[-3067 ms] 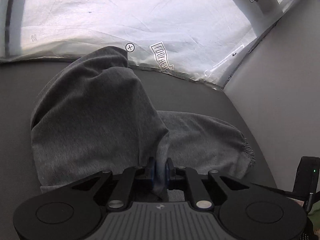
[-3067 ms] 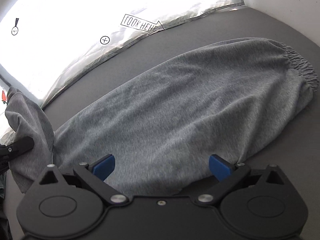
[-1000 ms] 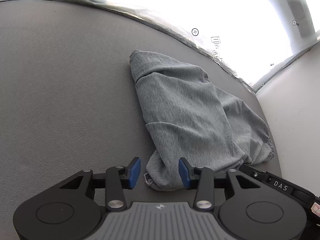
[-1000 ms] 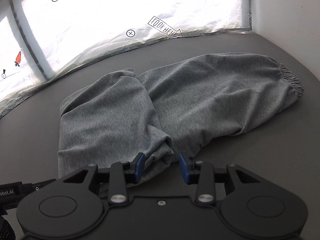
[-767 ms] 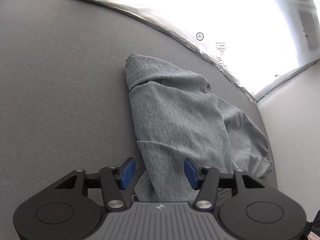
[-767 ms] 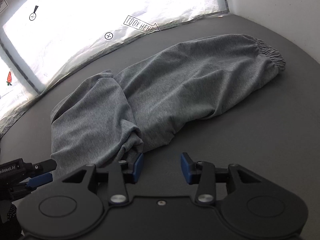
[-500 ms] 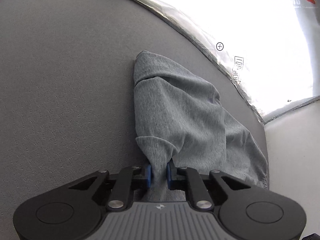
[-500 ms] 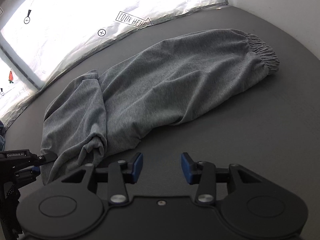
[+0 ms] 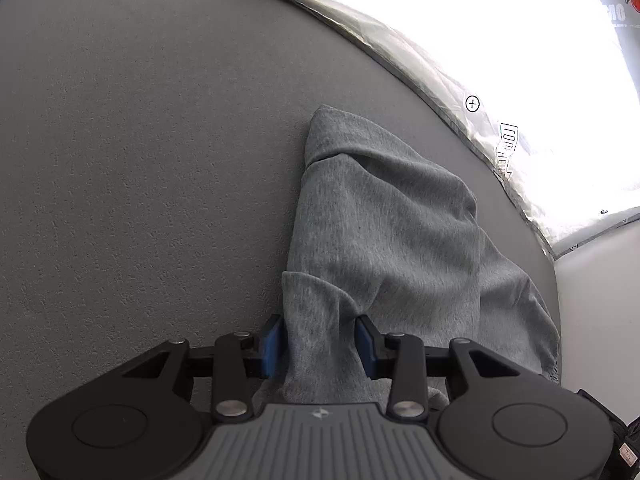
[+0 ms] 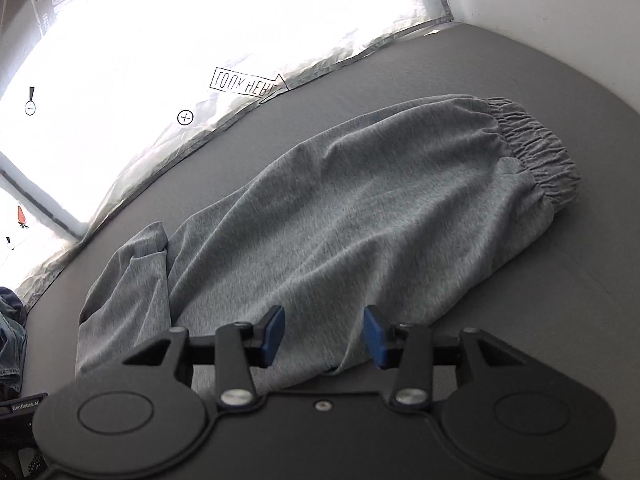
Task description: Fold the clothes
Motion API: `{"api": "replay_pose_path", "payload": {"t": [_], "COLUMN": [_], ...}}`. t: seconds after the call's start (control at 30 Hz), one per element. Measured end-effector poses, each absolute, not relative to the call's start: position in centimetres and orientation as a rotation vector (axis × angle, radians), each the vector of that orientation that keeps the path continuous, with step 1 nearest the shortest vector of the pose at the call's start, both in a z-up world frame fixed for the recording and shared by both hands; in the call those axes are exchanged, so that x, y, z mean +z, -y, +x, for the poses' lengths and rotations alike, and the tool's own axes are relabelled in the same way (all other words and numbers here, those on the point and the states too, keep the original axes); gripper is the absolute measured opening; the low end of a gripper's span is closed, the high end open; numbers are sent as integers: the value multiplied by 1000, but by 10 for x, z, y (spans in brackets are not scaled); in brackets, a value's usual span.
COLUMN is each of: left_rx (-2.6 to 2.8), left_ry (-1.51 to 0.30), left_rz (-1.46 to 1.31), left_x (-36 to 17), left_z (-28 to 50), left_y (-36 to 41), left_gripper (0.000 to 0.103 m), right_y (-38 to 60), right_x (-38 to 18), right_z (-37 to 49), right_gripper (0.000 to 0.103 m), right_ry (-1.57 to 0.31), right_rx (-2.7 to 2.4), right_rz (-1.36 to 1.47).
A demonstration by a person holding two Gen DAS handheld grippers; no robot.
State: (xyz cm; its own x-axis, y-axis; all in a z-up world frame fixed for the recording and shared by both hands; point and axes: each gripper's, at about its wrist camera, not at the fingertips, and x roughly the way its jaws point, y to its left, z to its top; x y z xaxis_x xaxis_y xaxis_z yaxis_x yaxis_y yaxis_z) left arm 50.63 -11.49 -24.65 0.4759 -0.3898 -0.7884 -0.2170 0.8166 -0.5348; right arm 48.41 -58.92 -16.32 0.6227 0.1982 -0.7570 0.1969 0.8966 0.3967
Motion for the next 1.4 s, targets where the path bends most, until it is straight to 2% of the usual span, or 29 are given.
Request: {"api": "replay_pose_path", "payload": {"t": [0.07,0.13,0.17,0.2,0.27,0.43,0.63,0.77,0.87,0.9,0.93,0.97,1.0,1.03,1.17,1.3,1.4], "left_rx": [-138,-154,-142,-144,-137,-99,-164,-282,-413,-457,-507,-547,-587,-626,-665,-576,-391], "left_ry": [-1085,-1086,-1084,-1084,-1074,-1041,-967,-901,-869,-871,-882,-903,-924,-945,-1023,-945,-922], "left_rz": [-577,-533,-533,-545,-605,-637,-550,-494,-409,-379,-341,-299,-256,-213,-180,-165,-190], "left_x": [-245,-245,-245,-246,-249,-240,-192,-155,-134,-133,-135,-145,-154,-163,-186,-171,-172], "left_z": [513,518,517,517,513,507,509,514,518,520,521,522,523,524,518,507,511], "left_y": [118,122,121,121,119,123,150,204,279,306,337,366,394,422,462,430,393], "left_gripper": [43,40,36,21,17,14,13,13,13,15,23,30,45,50,50,60,62], "right_y": [573,553,544,536,529,534,563,589,613,622,630,640,650,661,703,731,727], "right_x": [-160,-159,-160,-164,-170,-177,-172,-166,-167,-169,-171,-171,-172,-175,-188,-194,-198], "right_z": [498,509,515,521,527,522,499,480,465,460,456,452,447,445,443,455,472], "right_gripper": [42,29,24,17,10,8,8,8,8,8,8,8,8,8,8,10,11], "right_ry": [-910,-902,-908,-934,-975,-1014,-978,-945,-920,-914,-908,-902,-897,-895,-890,-880,-886], "right_rx": [67,132,151,151,144,99,45,3,-30,-43,-53,-66,-78,-91,-142,-134,-80], "right_rz": [448,407,387,369,379,410,480,512,525,527,530,533,535,536,561,567,547]}}
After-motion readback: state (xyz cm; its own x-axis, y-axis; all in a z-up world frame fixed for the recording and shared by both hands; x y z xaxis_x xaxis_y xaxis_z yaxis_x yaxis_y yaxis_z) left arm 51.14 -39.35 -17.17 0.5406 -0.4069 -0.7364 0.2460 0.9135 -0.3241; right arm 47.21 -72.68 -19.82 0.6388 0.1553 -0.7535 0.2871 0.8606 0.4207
